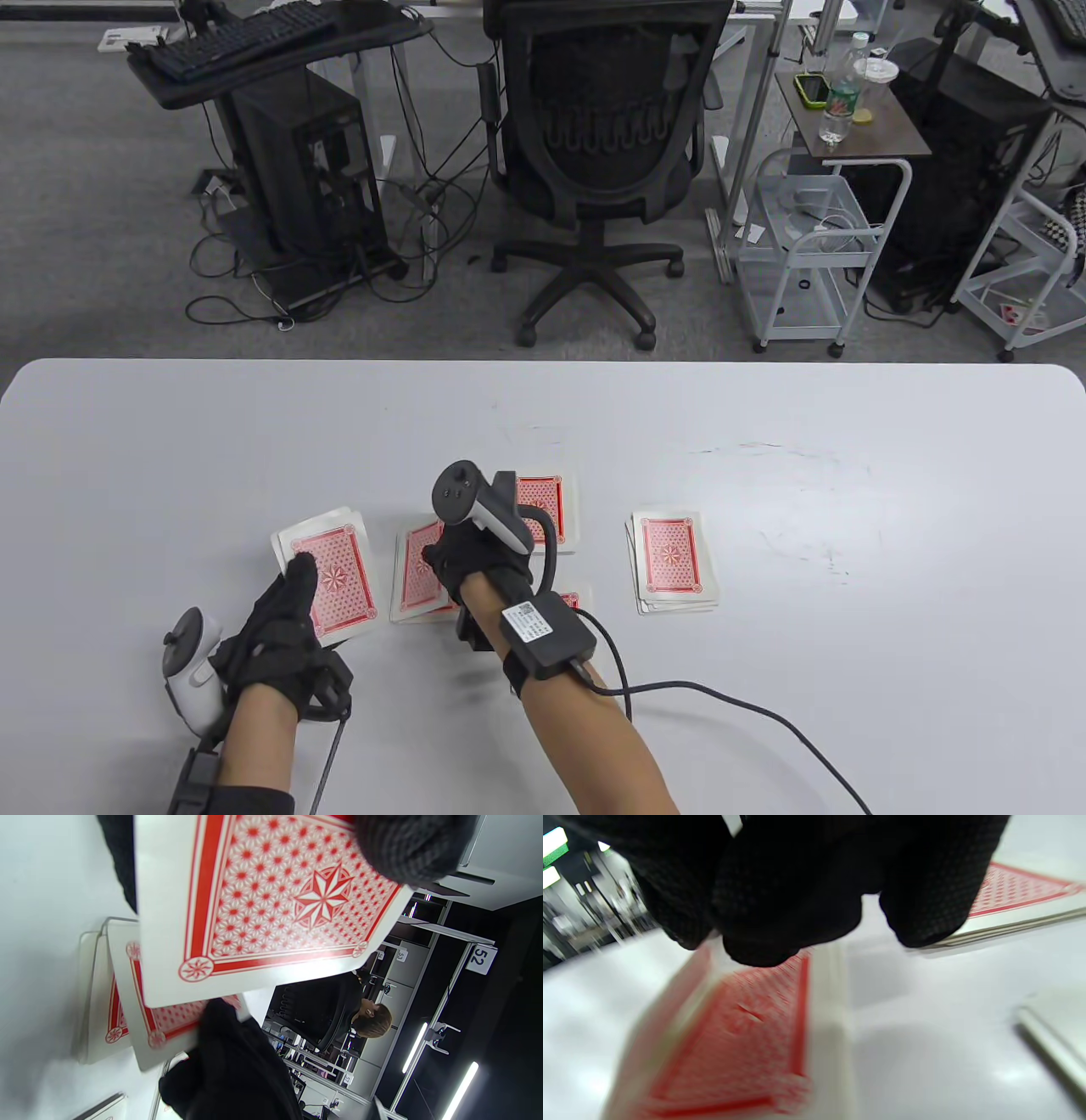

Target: Four-player card dealing with fan arrangement

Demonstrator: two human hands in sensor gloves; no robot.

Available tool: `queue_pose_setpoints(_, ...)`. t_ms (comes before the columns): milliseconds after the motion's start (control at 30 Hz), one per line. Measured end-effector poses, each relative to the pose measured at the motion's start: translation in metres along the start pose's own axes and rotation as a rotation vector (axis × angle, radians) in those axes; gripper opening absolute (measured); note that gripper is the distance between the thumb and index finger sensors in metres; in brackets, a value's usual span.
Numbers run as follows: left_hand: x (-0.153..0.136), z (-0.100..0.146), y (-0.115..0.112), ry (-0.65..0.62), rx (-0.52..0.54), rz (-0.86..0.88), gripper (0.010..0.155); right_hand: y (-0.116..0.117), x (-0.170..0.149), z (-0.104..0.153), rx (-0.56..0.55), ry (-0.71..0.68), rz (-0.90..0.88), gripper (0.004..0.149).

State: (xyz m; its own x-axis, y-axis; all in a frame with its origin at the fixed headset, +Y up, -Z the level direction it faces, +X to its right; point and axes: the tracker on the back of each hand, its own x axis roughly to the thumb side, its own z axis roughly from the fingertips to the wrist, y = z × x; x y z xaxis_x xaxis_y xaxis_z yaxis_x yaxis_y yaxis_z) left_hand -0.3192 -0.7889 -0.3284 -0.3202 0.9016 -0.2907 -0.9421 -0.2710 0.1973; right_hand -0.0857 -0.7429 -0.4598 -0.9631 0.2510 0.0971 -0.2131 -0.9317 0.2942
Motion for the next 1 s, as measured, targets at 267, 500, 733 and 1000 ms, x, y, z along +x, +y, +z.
queue_pose_setpoints(267, -0.001, -0.001, -0.008, -0.003, -0.027, -0.025, 0.047, 0.007, 0.001, 0.003, -0.024, 0.012, 0.171, 0.073)
queue_pose_setpoints(500, -0.002, 0.004, -0.022, -0.017, -0.085, -0.001, 0.047, -0.031, -0.021, 0.049, -0.036, -0.181, -0.504, 0.055)
queue_pose_setpoints(733, -0.007, 0.012, -0.046, -0.017, -0.169, -0.017, 0.047, -0.026, -0.023, 0.088, -0.073, -0.375, -0.502, 0.071)
queue_pose_setpoints(1000, -0.014, 0.012, -0.056, 0.004, -0.216, -0.057, 0.047, -0.017, -0.047, 0.093, -0.138, -0.324, -0.657, 0.053)
